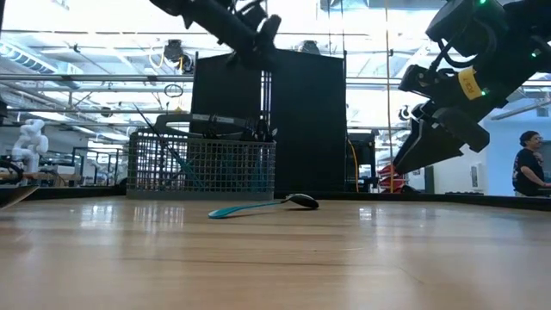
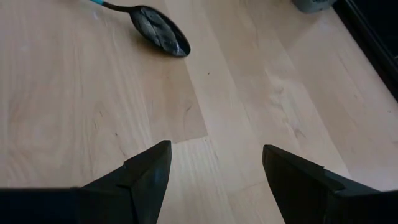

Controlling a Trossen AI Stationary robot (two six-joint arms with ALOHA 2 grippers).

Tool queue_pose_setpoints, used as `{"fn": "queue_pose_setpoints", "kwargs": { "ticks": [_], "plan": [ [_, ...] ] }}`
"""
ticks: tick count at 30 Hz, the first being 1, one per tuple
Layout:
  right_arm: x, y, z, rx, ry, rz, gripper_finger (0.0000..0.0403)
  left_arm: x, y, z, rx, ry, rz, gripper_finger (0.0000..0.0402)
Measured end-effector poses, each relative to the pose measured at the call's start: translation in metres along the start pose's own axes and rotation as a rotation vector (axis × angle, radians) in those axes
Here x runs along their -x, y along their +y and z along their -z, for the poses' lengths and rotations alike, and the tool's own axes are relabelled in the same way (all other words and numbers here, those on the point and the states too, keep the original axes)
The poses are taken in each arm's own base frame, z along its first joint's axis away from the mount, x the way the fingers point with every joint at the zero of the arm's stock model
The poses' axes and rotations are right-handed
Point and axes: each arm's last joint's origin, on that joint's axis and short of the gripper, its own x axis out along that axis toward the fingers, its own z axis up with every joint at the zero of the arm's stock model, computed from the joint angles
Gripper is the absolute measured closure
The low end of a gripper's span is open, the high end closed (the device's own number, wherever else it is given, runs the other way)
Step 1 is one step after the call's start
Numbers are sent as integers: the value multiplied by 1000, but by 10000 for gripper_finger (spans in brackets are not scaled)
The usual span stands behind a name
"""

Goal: Sort silverware
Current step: Put the blue spoon into the silverware basket

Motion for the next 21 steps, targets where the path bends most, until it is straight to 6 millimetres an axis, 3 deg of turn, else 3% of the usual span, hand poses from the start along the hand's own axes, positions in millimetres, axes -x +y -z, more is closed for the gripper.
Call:
{"fn": "queue_pose_setpoints", "kwargs": {
  "ticks": [7,15,21],
  "plan": [
    [0,0,-1,-6,-10,-2,154,4,-48,5,49,28,408,272],
    [0,1,-2,-15,-20,-5,154,22,-105,14,-56,42,567,272],
    [0,2,-8,-72,-71,-20,154,32,-127,19,-83,49,624,272]
  ]
}}
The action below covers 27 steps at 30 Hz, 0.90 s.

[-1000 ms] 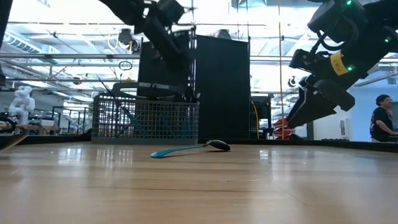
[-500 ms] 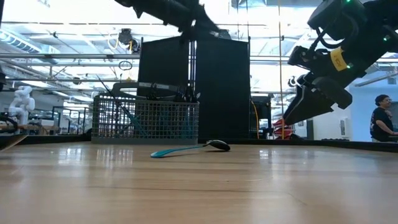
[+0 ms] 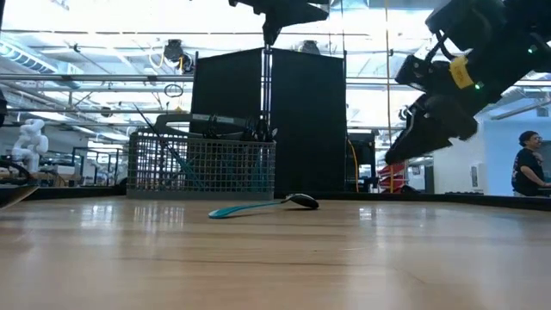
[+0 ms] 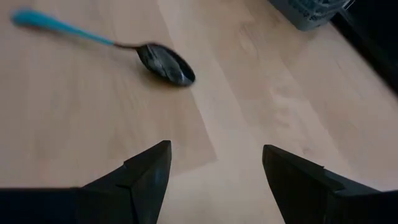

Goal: Sort silverware
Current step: Put the blue spoon into the silverware basket

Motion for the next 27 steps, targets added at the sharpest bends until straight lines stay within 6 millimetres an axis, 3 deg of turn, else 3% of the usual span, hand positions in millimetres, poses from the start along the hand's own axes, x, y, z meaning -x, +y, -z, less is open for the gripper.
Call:
{"fn": "queue_pose_setpoints", "kwargs": {
  "ticks": [2,7,12,15,21,24,27],
  "plan": [
    [0,2,-2,-40,-4,-71,154,-1,-6,1,-1,11,11,272],
    [7,20,-11,-5,-51,-444,154,-2,-15,11,2,96,25,272],
    [25,43,-25,38,-101,-600,154,-3,-23,14,-6,122,37,272],
    [38,55,-34,73,-82,-650,154,-5,-34,21,-63,132,70,272],
    [73,69,-56,123,140,-642,154,-6,-51,53,-61,203,50,272],
    [84,72,-52,104,259,-620,154,-10,-64,71,-55,172,45,272],
    [93,75,-37,74,393,-585,154,-16,-78,86,-121,32,86,272]
  ]
}}
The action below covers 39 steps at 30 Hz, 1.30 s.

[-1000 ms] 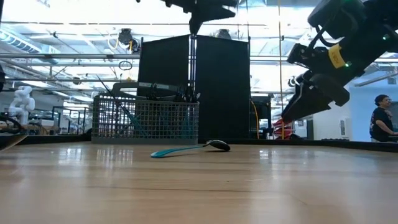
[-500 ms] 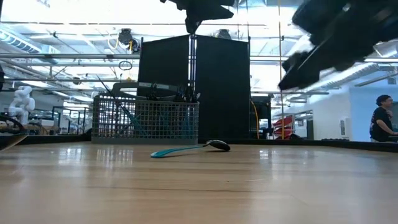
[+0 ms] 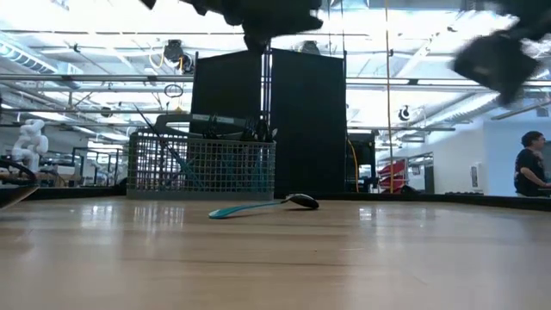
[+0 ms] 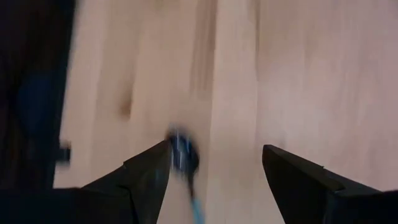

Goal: Sort silverware
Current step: Put the blue spoon into the silverware basket

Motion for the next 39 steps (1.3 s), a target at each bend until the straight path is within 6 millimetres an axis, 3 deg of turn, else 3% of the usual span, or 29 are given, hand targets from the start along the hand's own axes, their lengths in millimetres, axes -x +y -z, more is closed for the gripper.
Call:
{"fn": "queue_pose_setpoints", "kwargs": {
  "ticks": [5,10,17,23,26,30,31,35,39],
  "plan": [
    [-8,19,23,-43,120,19,154,6,-10,13,-127,-195,-5,272],
    [-33,35,37,53,203,47,154,12,2,17,-200,-246,-66,272],
    [-74,37,53,54,371,127,154,14,23,14,-185,-266,-122,272],
    [-91,35,59,59,424,181,183,14,30,17,-181,-236,-77,272],
    [-93,34,59,39,427,188,245,14,30,15,-183,-249,-69,272],
    [-91,32,56,21,412,191,370,15,33,12,-183,-285,-80,272],
    [-89,33,55,23,401,190,385,15,33,12,-183,-286,-82,272],
    [-72,32,45,37,296,238,394,16,32,11,-183,-297,-79,272],
    [-36,30,28,65,37,297,400,16,32,11,-159,-300,-76,272]
  ]
}}
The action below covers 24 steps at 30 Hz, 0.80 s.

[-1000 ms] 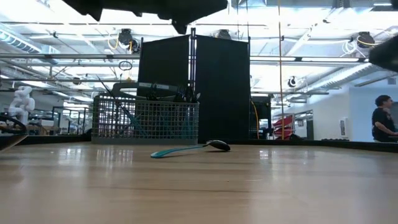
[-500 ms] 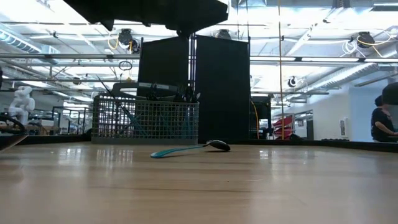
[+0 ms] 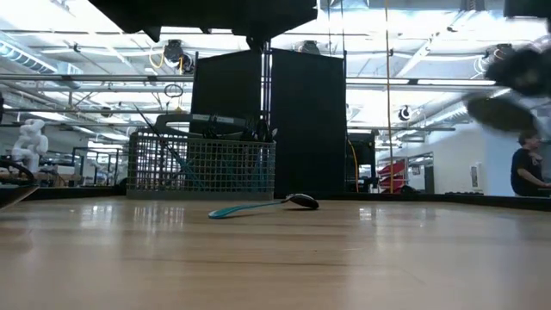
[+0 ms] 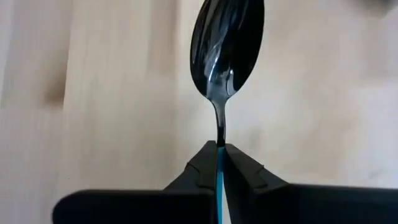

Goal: Sort silverware
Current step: Put the blue spoon into the silverware basket

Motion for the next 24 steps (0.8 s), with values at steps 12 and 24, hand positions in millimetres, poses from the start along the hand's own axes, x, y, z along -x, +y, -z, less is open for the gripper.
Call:
{"fn": "queue_pose_setpoints", "kwargs": {
  "ticks": [12,24],
  "plan": [
    [63,-33,-36,-49,-748,51,402,-11,-10,2,72,-136,21,272],
    [54,-59,-62,17,-950,-40,403,-26,-20,21,71,-269,42,272]
  ]
}}
